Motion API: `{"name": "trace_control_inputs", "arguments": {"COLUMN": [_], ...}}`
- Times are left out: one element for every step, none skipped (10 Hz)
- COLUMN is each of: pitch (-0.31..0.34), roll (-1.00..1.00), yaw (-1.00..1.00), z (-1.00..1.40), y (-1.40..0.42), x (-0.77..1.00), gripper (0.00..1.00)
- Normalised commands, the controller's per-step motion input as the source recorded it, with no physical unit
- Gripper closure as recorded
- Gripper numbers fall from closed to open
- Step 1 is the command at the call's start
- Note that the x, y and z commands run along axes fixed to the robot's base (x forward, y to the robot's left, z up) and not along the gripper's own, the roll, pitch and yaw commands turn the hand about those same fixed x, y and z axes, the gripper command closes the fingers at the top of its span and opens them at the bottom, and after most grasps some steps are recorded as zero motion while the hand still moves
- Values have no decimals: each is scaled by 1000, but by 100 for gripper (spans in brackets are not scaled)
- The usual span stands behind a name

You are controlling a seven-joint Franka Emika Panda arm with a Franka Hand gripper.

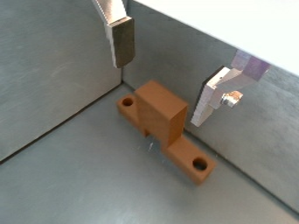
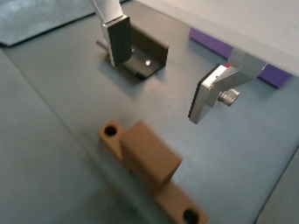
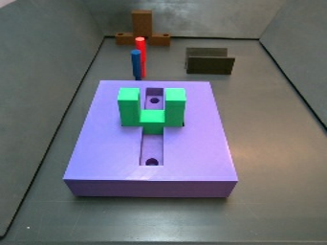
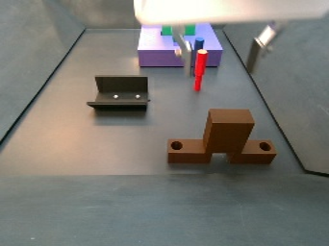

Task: Pick up the brown object. Move up. Move to above the board. Insert the brown object.
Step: Pick up the brown object.

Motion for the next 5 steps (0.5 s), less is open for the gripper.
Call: {"name": "trace_control_inputs", "arguments": {"pitch": [3,120,-54,-51,-9], "roll": [-126,159,0,-6,0], "yaw": [-11,0,0,14,0], "z": [-166,-183,-146,-143,-260], "y": [700,63,0,0,-94], "x": [0,131,0,6,0], "gripper": [0,0,0,0,0]}}
